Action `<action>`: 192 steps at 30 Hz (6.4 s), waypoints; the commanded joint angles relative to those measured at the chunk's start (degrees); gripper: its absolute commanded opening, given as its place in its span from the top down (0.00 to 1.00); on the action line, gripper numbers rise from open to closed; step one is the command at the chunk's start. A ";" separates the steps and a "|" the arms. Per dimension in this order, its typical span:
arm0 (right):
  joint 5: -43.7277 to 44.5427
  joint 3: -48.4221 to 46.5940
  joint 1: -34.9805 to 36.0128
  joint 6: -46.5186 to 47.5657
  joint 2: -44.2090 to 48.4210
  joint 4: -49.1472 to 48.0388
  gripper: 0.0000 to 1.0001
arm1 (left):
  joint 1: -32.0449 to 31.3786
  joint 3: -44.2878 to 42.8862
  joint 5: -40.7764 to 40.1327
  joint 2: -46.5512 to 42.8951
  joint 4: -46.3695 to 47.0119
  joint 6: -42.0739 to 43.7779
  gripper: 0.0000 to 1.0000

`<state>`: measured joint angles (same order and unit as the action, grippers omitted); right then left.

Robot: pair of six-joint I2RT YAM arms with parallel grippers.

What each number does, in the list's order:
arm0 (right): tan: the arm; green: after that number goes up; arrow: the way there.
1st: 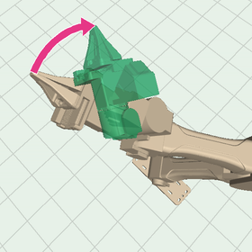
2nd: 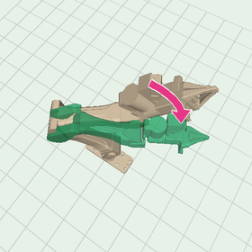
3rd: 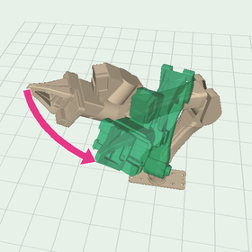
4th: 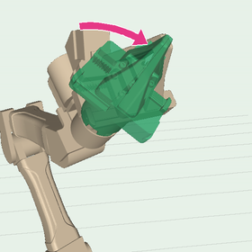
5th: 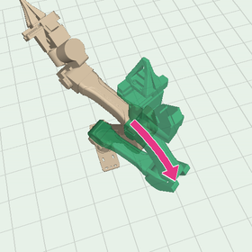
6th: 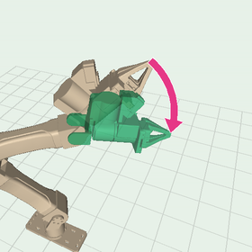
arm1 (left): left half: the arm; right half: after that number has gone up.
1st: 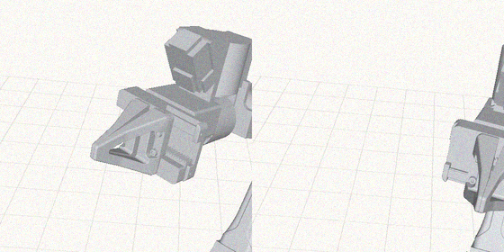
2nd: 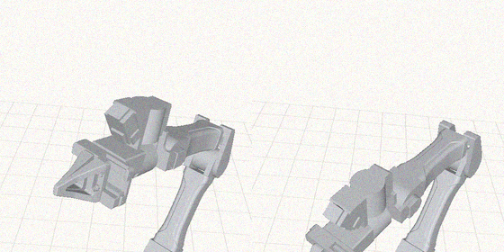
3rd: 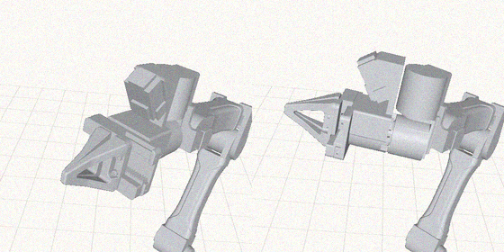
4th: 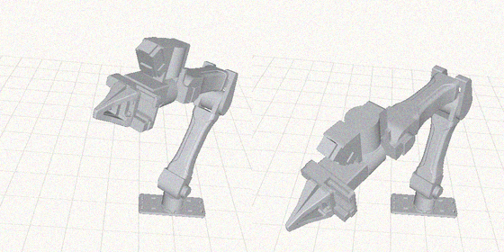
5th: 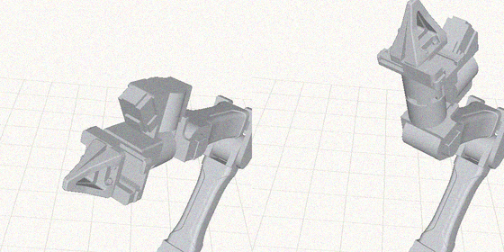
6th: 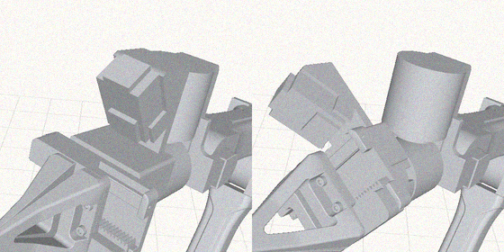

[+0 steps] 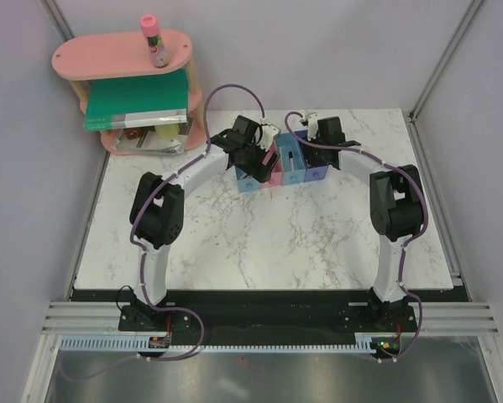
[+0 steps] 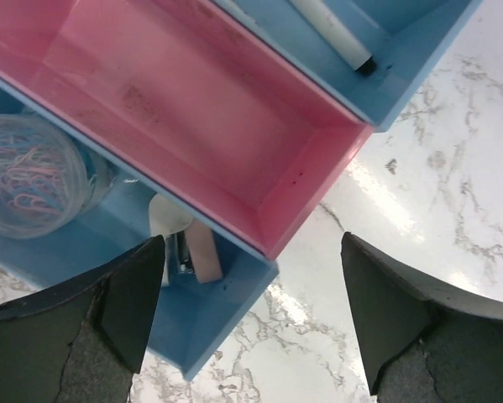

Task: Sort the stationery into containers
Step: Move the storage box to the center of the board, then pick up the storage box from the drawer, then place the storage box in the storage box.

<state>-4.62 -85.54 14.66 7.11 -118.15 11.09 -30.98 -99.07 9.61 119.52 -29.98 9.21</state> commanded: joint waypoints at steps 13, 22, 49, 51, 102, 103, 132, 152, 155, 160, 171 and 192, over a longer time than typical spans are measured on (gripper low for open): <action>-1.35 6.70 3.80 1.15 6.44 2.53 0.51 | -0.13 5.63 5.60 -3.59 1.24 -4.20 0.09; -2.32 10.91 5.12 0.62 10.56 3.32 0.51 | -0.22 14.16 6.91 -9.30 1.24 -4.82 0.11; -1.44 25.16 10.04 0.53 27.53 7.01 0.52 | -1.10 34.47 6.48 -28.82 2.38 -2.27 0.11; -0.66 24.63 10.04 1.23 28.23 7.88 0.52 | -1.10 32.98 5.78 -30.13 1.51 -1.22 0.11; 4.10 14.17 9.16 12.57 39.75 13.78 0.02 | 22.72 -32.95 -18.57 -8.52 16.17 3.97 0.00; 4.10 14.17 9.16 12.49 39.75 13.78 0.02 | 22.89 -32.42 -18.83 -8.34 17.13 3.88 0.00; 4.27 12.94 7.32 11.52 37.64 14.31 0.02 | 25.53 -26.71 -17.60 -4.38 29.71 -1.39 0.84; 6.46 17.51 6.26 14.94 42.82 15.54 0.02 | 11.66 12.74 0.06 -30.73 24.01 -3.50 0.98; 7.43 19.17 6.09 16.96 43.87 16.42 0.02 | 8.06 20.03 -0.81 -34.34 22.07 -2.97 0.98; 7.70 21.72 5.91 17.50 45.11 15.98 0.02 | 5.15 25.06 -3.62 -38.22 23.20 -4.20 0.98; 6.82 24.62 3.11 16.88 46.95 14.83 0.02 | -7.07 26.04 -12.56 -30.85 31.74 3.15 0.98; 7.69 14.27 -4.72 33.57 56.89 41.81 0.02 | -9.97 36.92 -18.58 -35.32 42.01 9.68 0.98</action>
<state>0.51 -66.48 9.89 37.08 -61.36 45.78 -41.12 -63.61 -8.91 88.58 3.73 15.92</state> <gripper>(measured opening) 0.982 0.522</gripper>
